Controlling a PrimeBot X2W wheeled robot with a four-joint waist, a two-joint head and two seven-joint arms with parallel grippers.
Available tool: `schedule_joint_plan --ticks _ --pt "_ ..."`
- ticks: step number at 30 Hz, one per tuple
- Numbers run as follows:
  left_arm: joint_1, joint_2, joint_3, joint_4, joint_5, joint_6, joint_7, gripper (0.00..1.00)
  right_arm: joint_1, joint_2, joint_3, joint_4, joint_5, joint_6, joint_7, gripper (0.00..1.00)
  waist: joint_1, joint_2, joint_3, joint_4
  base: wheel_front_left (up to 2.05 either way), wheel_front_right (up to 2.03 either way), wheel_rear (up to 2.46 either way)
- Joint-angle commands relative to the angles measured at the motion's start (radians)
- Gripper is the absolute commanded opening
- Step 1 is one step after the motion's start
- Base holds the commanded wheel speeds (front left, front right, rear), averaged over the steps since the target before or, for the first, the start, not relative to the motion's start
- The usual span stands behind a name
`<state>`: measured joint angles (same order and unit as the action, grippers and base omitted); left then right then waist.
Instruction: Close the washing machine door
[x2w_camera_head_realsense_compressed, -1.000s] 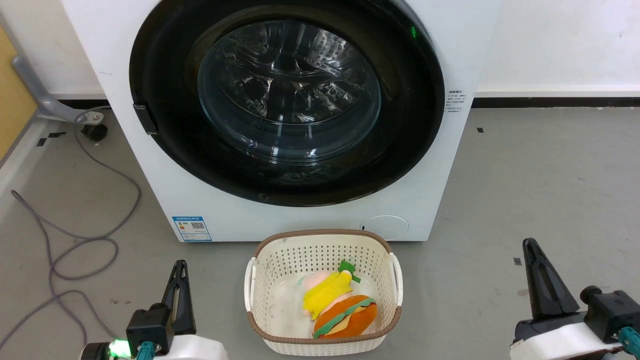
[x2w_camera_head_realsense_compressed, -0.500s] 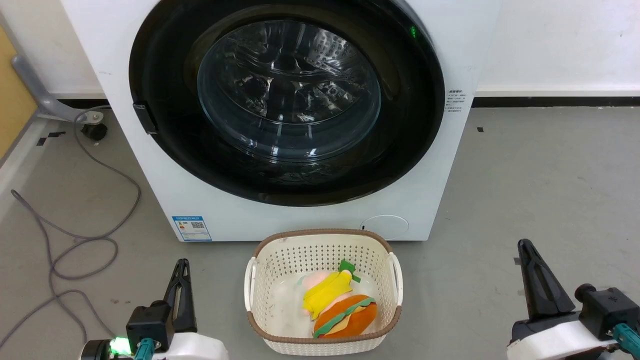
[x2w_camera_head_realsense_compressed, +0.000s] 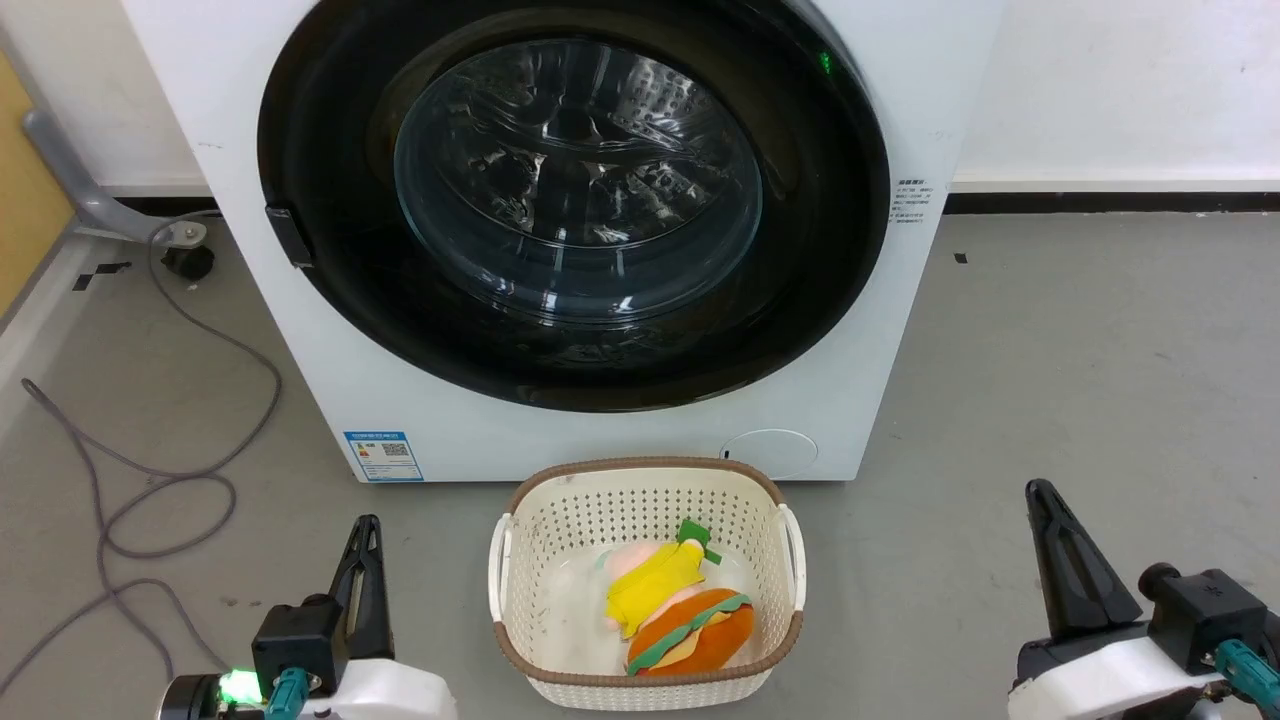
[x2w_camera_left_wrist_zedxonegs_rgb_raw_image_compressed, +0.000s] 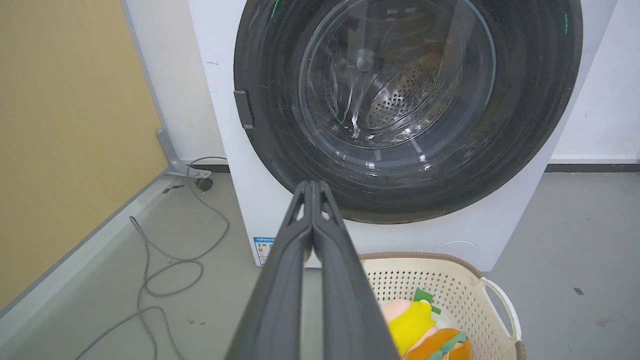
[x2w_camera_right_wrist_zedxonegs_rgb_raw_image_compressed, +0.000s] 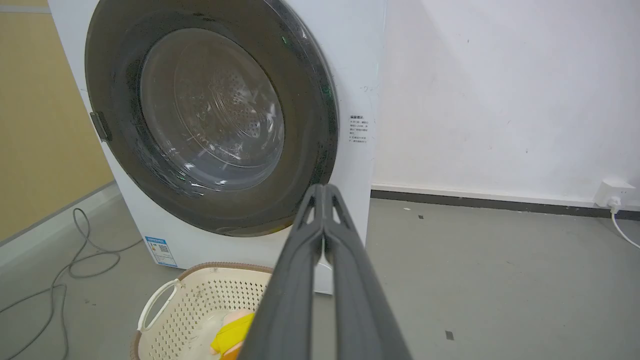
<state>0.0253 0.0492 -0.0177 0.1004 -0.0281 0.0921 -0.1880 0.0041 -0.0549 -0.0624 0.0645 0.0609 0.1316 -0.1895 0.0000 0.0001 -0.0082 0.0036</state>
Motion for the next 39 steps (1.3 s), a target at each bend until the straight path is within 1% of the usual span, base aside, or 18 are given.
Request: schedule_joint_plan --ticks 1,39 --pt "-0.006 0.001 0.002 -0.006 0.007 -0.005 0.005 0.00 -0.001 0.001 0.002 -0.007 -0.010 0.000 0.005 0.00 0.0000 -0.0001 0.000 0.000 0.00 0.00 0.00" --pt "-0.014 0.001 0.009 -0.046 0.016 -0.042 0.082 0.00 -0.002 0.003 0.028 -0.031 -0.032 -0.001 0.083 0.00 0.0000 -0.0001 0.004 -0.002 0.00 0.00 0.00"
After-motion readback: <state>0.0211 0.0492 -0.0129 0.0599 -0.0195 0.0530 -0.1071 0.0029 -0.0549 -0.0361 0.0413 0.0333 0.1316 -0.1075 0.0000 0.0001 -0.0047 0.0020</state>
